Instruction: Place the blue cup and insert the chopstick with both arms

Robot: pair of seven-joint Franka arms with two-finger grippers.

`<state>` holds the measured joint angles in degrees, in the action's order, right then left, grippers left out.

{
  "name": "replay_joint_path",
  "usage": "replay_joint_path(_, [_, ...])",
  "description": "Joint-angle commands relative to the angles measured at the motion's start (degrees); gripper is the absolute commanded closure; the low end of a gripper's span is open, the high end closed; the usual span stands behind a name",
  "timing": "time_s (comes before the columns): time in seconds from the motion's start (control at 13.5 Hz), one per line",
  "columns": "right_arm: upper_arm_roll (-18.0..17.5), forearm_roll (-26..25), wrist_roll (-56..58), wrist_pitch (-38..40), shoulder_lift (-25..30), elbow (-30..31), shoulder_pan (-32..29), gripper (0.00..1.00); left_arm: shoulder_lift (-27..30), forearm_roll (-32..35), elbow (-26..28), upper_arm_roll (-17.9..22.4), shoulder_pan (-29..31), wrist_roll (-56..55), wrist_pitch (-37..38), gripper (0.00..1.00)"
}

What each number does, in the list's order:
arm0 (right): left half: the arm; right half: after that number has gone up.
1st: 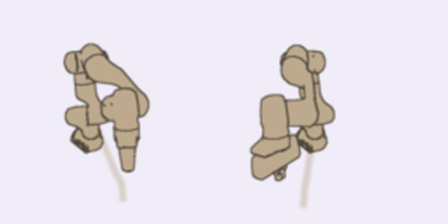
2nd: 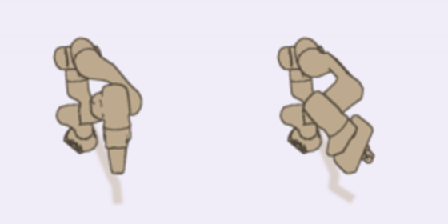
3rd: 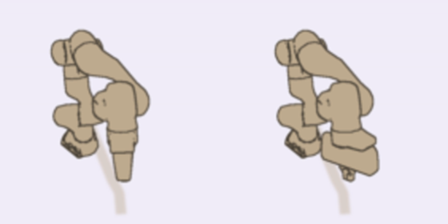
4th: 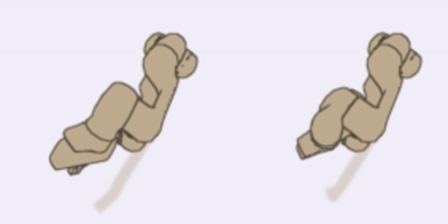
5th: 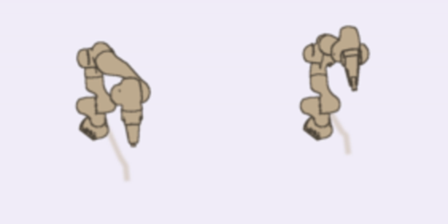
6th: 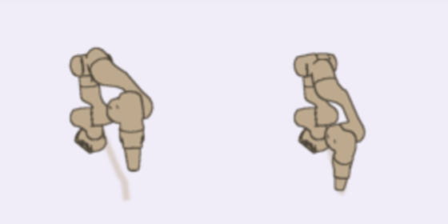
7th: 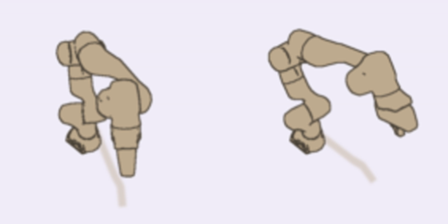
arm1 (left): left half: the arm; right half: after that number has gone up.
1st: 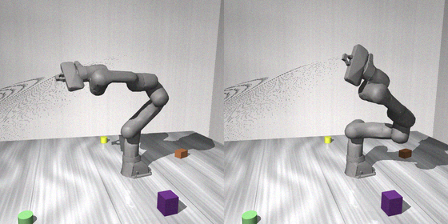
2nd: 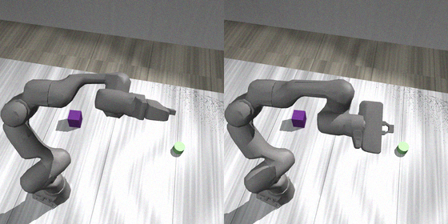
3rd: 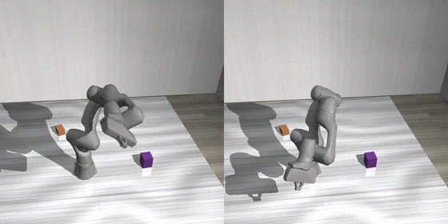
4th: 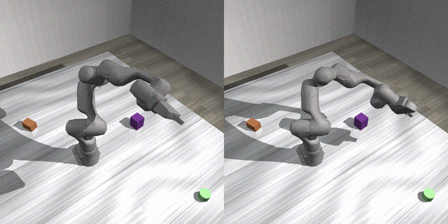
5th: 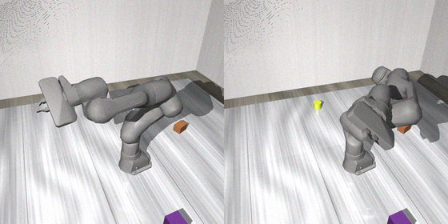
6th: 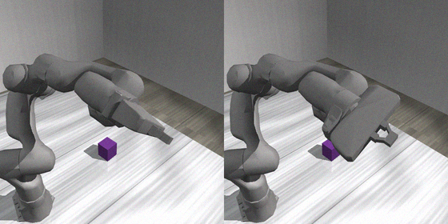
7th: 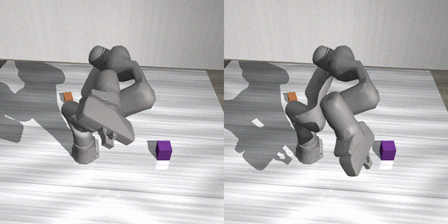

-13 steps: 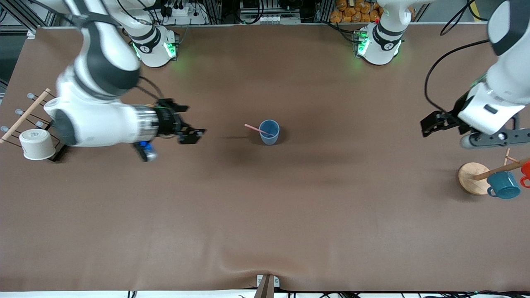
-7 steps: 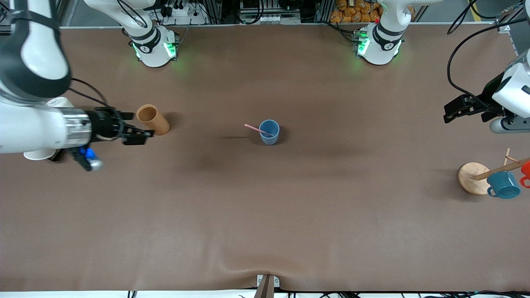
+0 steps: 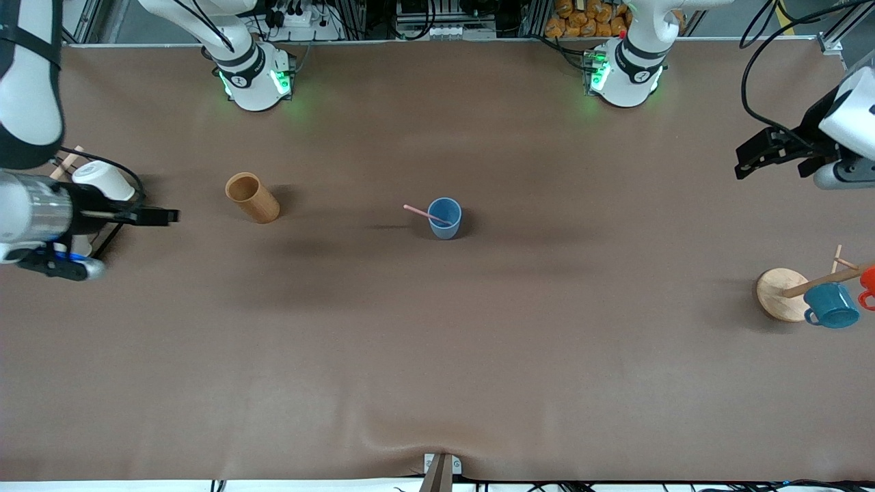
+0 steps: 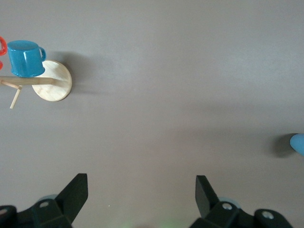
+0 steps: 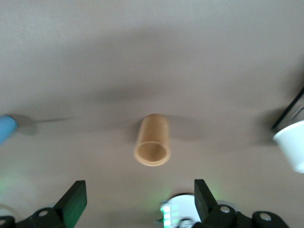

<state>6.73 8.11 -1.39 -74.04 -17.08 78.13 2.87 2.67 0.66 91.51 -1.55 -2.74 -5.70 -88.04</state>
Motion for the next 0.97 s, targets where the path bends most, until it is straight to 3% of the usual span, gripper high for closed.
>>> replay_joint_path(0.0, [2.13, -3.80, 8.58, 0.57, 4.24, 0.70, 0.29, 0.00, 2.78, -1.19, 2.97, 1.29, -0.78, 0.08, 0.06, 0.00])
replay_joint_path(0.15, [2.68, -3.71, 8.77, -0.83, 7.39, 3.41, -0.84, 0.00, 2.87, -1.19, 2.80, 1.82, -0.86, 0.08, 0.06, 0.00])
replay_joint_path(0.45, [0.93, -3.80, 8.68, -7.16, 17.24, 15.19, -3.05, 0.00, 2.95, -1.10, 2.53, 1.73, -0.60, 0.08, -0.02, 0.00])
replay_joint_path(0.59, [-3.54, -5.28, 8.68, -7.26, 18.05, 15.39, -6.63, 0.00, 2.43, -1.19, 2.10, 1.73, -0.51, 0.08, -0.02, 0.00])
replay_joint_path(0.89, [-4.00, -5.56, 8.25, -7.43, 19.54, 15.39, -7.27, 0.00, 1.55, -1.19, 1.30, 1.55, -0.34, 0.08, -0.11, 0.00])
